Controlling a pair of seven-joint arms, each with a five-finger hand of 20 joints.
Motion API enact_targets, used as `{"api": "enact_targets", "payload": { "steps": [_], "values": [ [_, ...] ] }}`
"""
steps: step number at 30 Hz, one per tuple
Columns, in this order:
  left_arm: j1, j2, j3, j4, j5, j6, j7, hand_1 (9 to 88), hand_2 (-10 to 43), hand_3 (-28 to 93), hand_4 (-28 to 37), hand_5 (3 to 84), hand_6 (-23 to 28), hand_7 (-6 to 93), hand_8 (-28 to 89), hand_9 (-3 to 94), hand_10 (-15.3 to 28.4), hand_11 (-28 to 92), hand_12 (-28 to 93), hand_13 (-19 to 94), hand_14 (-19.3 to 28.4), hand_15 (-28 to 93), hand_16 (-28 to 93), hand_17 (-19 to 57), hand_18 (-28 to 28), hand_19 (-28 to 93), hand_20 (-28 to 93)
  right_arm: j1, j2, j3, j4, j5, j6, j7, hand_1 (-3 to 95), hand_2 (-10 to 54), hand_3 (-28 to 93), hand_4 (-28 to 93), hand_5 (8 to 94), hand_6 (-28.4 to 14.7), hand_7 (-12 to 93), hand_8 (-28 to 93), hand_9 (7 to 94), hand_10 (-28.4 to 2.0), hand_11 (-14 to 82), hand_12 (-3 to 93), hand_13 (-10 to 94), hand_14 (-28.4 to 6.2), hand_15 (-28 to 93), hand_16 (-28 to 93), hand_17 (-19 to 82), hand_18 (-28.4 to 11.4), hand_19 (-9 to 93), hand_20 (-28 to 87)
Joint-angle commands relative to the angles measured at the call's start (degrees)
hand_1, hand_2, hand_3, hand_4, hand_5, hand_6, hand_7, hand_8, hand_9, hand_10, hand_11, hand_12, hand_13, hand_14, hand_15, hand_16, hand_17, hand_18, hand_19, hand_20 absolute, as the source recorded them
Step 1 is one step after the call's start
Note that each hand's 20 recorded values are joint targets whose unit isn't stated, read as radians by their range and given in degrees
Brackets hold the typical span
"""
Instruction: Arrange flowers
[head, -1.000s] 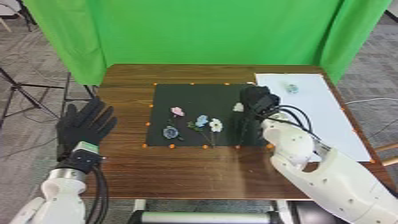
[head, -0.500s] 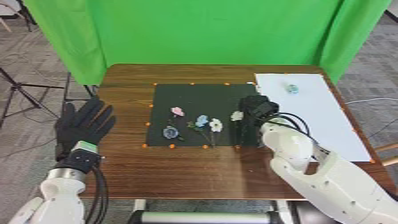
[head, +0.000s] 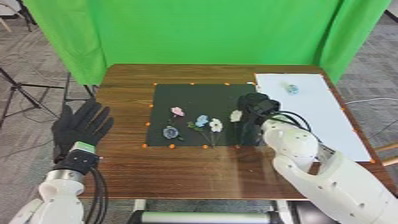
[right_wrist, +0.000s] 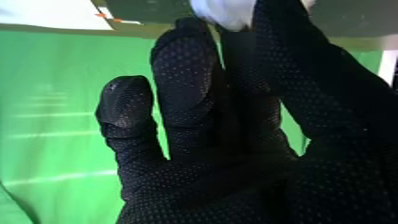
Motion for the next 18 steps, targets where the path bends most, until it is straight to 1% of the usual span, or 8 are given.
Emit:
{"api": "enact_targets", "payload": {
  "steps": [1,3,6,9,10,11,13,18],
  "values": [
    [0.93,-0.10,0.04,-0.39,0.21,-0.82,0.21,26.3,12.9,70,-28.3,39.8,6.7,19.4,-11,33.2,12.2,21,10,22,14.1,40,-9,-6.0,14.6,37,9,-0.61,0.90,4.84,-1.03,0.25,1.79,3.31,50.4,-9.5,77,-28,57.5,-2.1,17,-12,59.3,-13.9,11.1,13.9,72,-6.5,63,36,42,-21.3,92,35],
    [0.87,-0.08,0.03,-0.42,0.25,-0.92,0.32,26.4,12.9,70,-28.3,39.7,6.7,19.3,-11,33.2,12.2,21,10,22,14.1,40,-9,-6.0,14.6,37,9,0.18,1.44,6.08,0.11,0.89,3.99,4.15,50.0,-9.5,77,-28,56.2,-2.4,17,-12,58.7,-14.2,11.0,13.9,72,-6.6,63,36,42,-21.4,92,35],
    [0.94,-0.43,-0.19,-0.40,0.49,-0.87,0.10,26.4,12.9,70,-28.3,39.6,6.6,19.3,-11,33.2,12.1,21,10,22,14.1,40,-9,-6.0,14.6,37,9,3.44,1.85,5.36,5.82,3.62,14.59,6.39,43.3,-9.5,79,-28,53.9,-3.2,16,-12,55.0,-15.7,9.8,13.7,71,-8.2,66,30,42,-21.4,92,34],
    [0.62,-0.47,0.09,-0.19,0.75,-1.17,-0.32,26.4,12.9,70,-28.3,39.6,6.5,19.3,-11,33.1,12.2,21,10,22,14.1,40,-9,-6.0,14.6,36,9,6.27,2.20,7.67,9.88,7.32,8.52,6.23,41.2,-9.5,80,-27,50.4,-4.4,15,-11,50.1,-16.2,8.9,13.1,70,-9.2,67,29,42,-21.4,92,34],
    [0.65,0.09,0.51,-0.20,0.27,-1.21,0.55,26.4,12.9,69,-28.3,39.6,6.5,19.3,-11,33.1,12.2,21,10,22,14.1,40,-9,-6.0,14.6,36,9,8.75,2.79,6.43,11.58,9.26,7.11,6.02,40.9,-9.5,80,-26,48.6,-4.9,14,-11,47.9,-16.6,8.5,12.8,69,-9.9,68,29,41,-21.3,92,33],
    [0.53,0.20,0.43,-0.41,-0.08,-0.55,0.29,26.4,12.9,69,-28.3,39.6,6.6,19.3,-11,33.1,12.2,21,10,22,14.1,40,-9,-6.0,14.6,36,9,11.01,2.99,5.10,13.57,10.56,6.13,5.93,40.7,-9.5,81,-27,46.9,-5.3,14,-10,46.3,-16.9,8.3,12.7,67,-10.6,69,29,41,-21.2,92,33],
    [0.21,0.74,0.41,-0.03,0.76,-1.51,0.37,26.4,12.9,69,-28.3,39.7,6.5,19.2,-11,33.2,12.1,21,10,22,14.1,40,-9,-6.0,14.6,36,9,14.41,2.85,3.75,16.48,11.38,2.04,5.84,40.3,-9.5,81,-27,42.8,-6.1,13,-10,41.2,-17.3,8.0,12.4,64,-12.2,70,28,40,-21.7,92,33],
    [-1.06,1.25,1.47,0.28,0.68,-2.49,0.61,26.4,12.9,69,-28.3,39.7,6.5,19.1,-11,33.3,11.9,21,10,22,14.1,39,-9,-6.1,14.6,36,9,20.49,1.28,-0.41,23.93,13.89,-5.10,6.51,39.7,-9.5,81,-27,35.7,-6.3,11,-10,34.7,-16.9,7.8,11.0,61,-13.7,71,26,39,-22.6,91,33]
  ]
}}
